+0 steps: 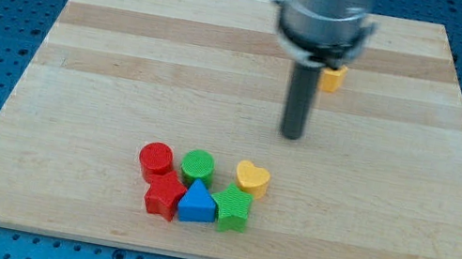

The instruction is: Slide the yellow hexagon towards the group of blocks

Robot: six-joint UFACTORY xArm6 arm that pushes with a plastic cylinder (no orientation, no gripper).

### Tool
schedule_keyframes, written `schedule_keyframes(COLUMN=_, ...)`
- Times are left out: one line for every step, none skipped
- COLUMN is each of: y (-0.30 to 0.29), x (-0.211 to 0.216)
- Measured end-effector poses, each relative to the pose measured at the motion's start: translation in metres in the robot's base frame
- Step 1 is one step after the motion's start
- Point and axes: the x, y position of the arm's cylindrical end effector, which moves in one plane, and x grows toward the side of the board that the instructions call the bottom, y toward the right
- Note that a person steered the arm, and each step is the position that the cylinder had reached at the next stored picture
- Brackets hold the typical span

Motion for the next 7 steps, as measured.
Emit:
schedule_keyframes(y=0.055, x=-0.039)
schedule_keyframes(y=0.08, x=-0.099)
schedule_keyframes(y=0.052, x=-0.126)
schedule_keyframes(y=-0.02, x=-0.089)
schedule_keyframes(y=-0.054, x=-0.025)
schedule_keyframes(y=-0.047, x=-0.038)
schedule_keyframes(y=-0.003, x=-0.06)
